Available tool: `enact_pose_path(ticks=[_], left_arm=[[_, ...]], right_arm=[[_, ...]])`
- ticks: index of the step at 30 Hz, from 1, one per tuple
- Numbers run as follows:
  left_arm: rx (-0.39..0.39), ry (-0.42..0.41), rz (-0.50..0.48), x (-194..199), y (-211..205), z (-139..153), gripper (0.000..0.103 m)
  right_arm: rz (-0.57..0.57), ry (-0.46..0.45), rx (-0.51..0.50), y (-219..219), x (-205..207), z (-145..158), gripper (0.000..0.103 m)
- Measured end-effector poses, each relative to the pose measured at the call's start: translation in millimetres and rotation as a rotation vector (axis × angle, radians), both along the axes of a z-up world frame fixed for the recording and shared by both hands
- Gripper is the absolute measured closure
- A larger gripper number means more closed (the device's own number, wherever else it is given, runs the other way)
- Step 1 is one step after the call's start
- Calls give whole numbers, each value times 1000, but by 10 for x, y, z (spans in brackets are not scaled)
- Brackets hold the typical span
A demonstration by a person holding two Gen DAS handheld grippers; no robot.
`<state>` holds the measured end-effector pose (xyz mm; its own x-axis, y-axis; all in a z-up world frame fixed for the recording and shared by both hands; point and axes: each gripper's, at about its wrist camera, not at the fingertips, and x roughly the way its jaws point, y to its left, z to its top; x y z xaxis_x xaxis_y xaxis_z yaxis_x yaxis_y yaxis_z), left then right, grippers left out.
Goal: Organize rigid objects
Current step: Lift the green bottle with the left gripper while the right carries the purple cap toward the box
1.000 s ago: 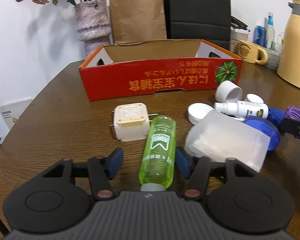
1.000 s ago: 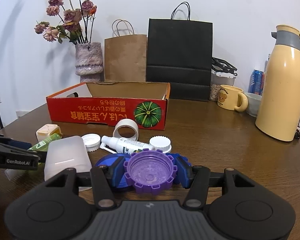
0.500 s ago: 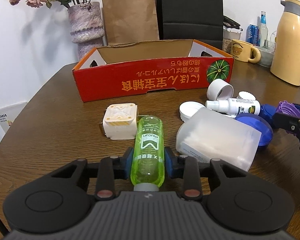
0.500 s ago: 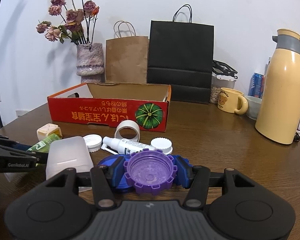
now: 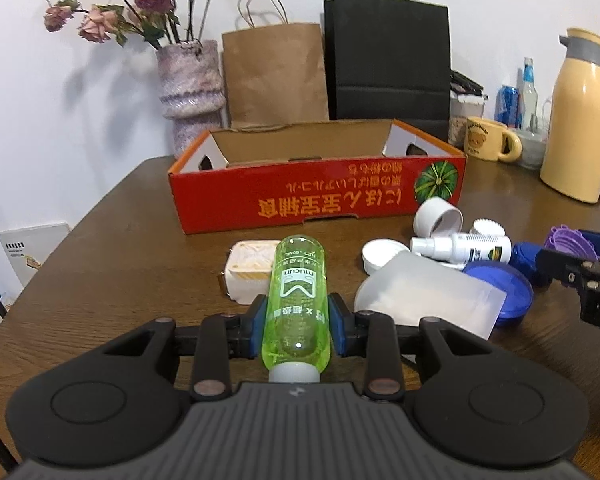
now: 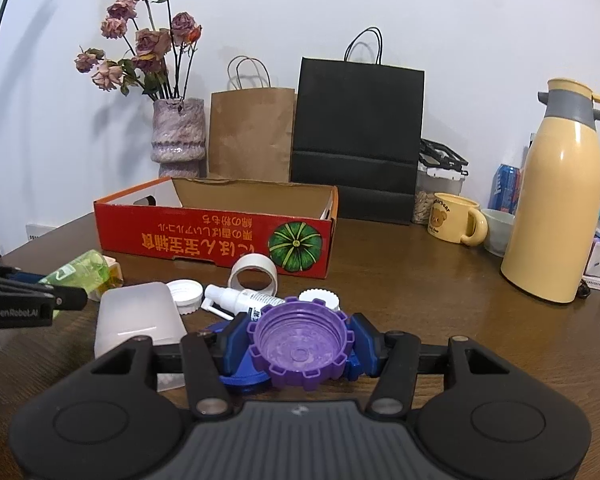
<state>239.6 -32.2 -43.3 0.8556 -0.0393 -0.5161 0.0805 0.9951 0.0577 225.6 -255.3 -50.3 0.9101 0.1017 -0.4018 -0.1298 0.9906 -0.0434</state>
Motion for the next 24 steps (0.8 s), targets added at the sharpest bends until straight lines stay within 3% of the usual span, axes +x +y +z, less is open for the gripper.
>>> enact_pose_path(ticks=[24], left_arm=[[-61,-115,31,-190,88,485,71]], right_arm=[[48,-96,18,246,-67,458,50]])
